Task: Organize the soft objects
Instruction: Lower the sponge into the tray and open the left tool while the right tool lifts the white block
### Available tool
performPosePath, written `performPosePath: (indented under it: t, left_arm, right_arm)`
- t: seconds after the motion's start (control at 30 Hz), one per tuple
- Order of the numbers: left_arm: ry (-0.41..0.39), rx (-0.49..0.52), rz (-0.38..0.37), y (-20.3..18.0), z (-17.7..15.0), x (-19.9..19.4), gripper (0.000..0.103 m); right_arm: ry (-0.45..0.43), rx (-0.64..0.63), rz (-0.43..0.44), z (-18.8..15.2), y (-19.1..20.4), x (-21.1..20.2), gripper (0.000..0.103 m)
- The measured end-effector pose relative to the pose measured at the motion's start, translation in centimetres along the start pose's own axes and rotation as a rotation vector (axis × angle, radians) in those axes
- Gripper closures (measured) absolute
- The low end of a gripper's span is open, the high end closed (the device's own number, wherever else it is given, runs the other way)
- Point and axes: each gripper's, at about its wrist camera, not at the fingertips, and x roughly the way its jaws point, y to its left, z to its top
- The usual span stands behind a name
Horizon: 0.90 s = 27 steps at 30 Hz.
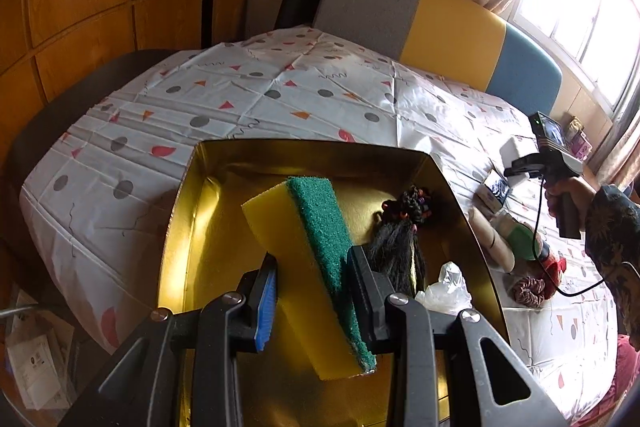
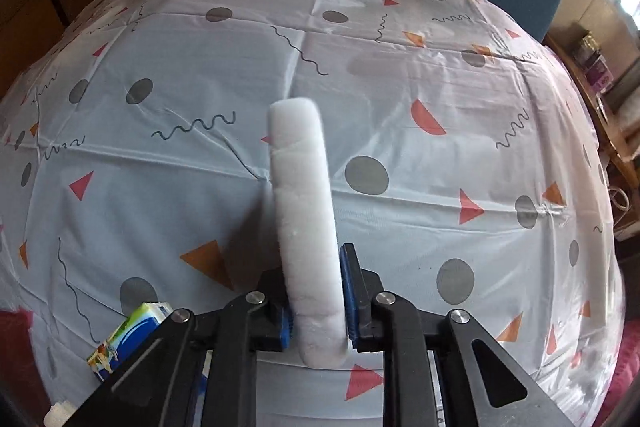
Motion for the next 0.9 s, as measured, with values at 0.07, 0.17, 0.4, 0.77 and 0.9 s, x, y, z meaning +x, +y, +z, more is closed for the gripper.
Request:
performPosePath:
  t: [0.07, 0.17, 0.4, 0.77, 0.9]
  left_arm:
    - [0.006, -0.003, 0.000, 0.1, -0.2, 0.0, 0.070]
    - [0.017, -0.012, 0.002, 0.2, -0.3, 0.1, 0.070]
    - [0.024, -0.008, -0.003, -0.1, -0.1, 0.6, 0.070]
    - [0.039, -0.006, -0.013, -0.3, 0.6, 1.6, 0.070]
    - [0.044, -0.004, -0.019, -0.3, 1.5, 2.6, 0.070]
  right_arm:
    - [0.012, 0.019, 0.028, -0.1, -0.6, 0.2, 0.083]
    - [0.009, 0.029, 0.058, 0.0, -1.0, 0.3, 0.074]
    - [0.005, 0.020, 0.110, 0.7, -0.6, 0.6, 0.027]
    - [-0.058, 0.052, 0.094, -0.5, -1.2, -2.1, 0.085]
    - [-0.101, -0.016, 0.112, -2.9, -0.2, -5.7, 0.085]
